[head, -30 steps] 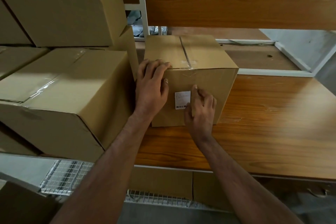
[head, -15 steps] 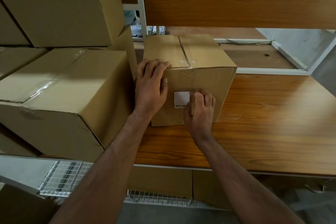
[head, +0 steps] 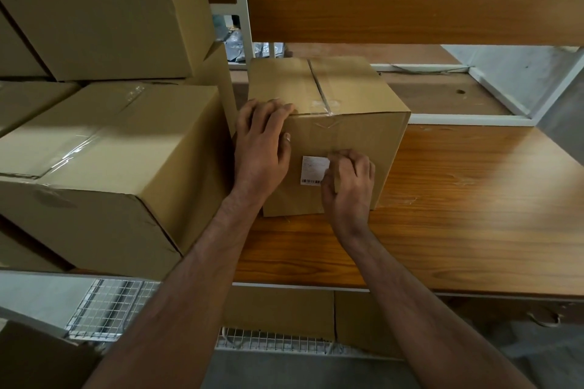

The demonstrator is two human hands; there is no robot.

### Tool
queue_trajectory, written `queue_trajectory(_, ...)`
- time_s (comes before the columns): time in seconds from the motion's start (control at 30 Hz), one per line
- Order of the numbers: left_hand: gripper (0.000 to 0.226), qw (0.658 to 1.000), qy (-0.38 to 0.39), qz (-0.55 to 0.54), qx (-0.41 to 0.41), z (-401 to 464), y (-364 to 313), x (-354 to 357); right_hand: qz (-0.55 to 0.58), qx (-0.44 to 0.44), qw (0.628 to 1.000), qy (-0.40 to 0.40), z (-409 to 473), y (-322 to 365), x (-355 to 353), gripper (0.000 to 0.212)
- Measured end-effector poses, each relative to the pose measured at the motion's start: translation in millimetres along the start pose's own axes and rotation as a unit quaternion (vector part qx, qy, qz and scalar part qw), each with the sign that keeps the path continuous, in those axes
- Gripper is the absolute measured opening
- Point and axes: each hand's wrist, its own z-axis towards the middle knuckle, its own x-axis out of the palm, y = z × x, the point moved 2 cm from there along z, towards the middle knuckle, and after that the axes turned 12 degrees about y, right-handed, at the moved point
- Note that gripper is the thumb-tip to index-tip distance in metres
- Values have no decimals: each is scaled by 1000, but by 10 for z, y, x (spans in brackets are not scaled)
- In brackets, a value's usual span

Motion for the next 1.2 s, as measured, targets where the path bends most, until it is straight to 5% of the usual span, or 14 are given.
queue_trajectory(0.23, 49, 1000, 1, 4, 4, 2, 16, 5, 13, 16, 1000, -1, -36, 20, 14, 38)
queue_trajectory(0.7, 49, 1000, -2, 5, 20, 6, 60, 6, 6, 2, 1000, 13, -84, 5, -41, 11)
queue_trajectory(1.03, 52, 999, 20, 18, 37, 1, 103, -26, 67, -34, 995, 69, -308, -56, -219, 11)
queue_trajectory(1.2, 57, 999, 27, 19, 37, -160, 32, -49, 90, -15, 995, 37, -317, -39, -407, 14)
